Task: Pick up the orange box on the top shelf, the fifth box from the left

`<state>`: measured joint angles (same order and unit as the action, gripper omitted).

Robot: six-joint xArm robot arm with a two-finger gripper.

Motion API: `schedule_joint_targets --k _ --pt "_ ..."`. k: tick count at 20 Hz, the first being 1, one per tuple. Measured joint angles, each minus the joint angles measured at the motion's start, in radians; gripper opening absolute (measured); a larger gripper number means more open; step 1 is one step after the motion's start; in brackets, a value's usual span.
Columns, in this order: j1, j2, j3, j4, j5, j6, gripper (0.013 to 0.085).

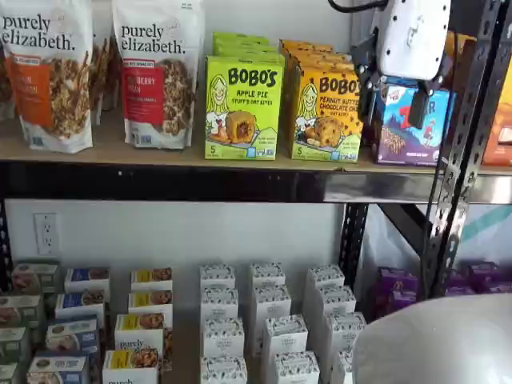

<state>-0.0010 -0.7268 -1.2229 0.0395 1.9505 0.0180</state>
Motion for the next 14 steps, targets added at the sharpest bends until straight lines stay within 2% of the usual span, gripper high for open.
schedule_joint_targets --k 2,9,14 --pt "0.010 0.016 -0.015 -0.012 0.027 0.004 0.0850" --pt "0.018 0.013 -0.011 -0.009 0.029 0.014 0.0850" --pt "0.075 -0.010 0.027 -0.067 -0.038 0.051 0.0850"
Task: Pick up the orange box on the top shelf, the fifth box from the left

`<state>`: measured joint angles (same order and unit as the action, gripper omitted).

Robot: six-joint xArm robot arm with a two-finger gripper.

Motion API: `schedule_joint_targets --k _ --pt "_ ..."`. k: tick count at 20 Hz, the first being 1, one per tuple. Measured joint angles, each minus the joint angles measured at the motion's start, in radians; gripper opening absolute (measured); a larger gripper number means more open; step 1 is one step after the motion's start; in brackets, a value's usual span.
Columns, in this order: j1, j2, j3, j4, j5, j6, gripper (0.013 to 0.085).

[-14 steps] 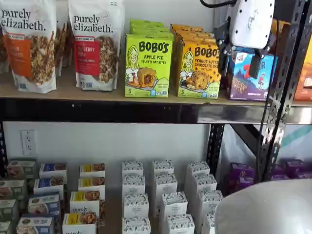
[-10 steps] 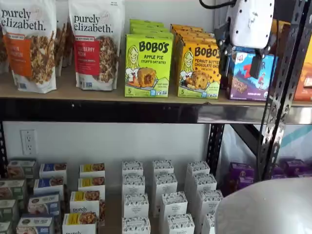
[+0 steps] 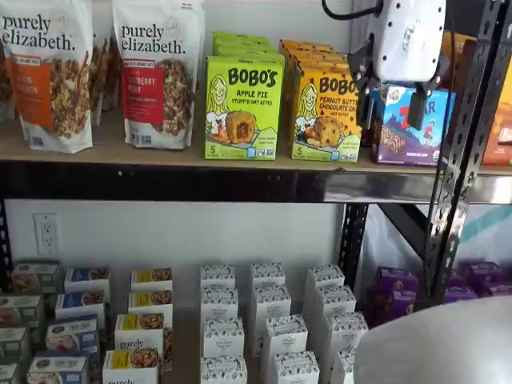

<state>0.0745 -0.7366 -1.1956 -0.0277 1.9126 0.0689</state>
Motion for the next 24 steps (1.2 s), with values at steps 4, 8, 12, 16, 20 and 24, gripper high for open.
schedule_joint_targets --k 4,8,12,16,20,24 --pt "0.003 0.012 0.022 0.011 -0.060 0.011 0.0850" --pt "0.021 0.041 0.039 0.010 -0.135 0.030 0.0850" --pt "0.064 0.042 0.076 -0.028 -0.269 0.072 0.0850" --pt "0.091 0.044 0.101 -0.046 -0.404 0.106 0.0850" --pt "0.105 0.044 0.121 -0.071 -0.512 0.129 0.0850" --pt "0.108 0.057 0.116 -0.105 -0.531 0.140 0.0850"
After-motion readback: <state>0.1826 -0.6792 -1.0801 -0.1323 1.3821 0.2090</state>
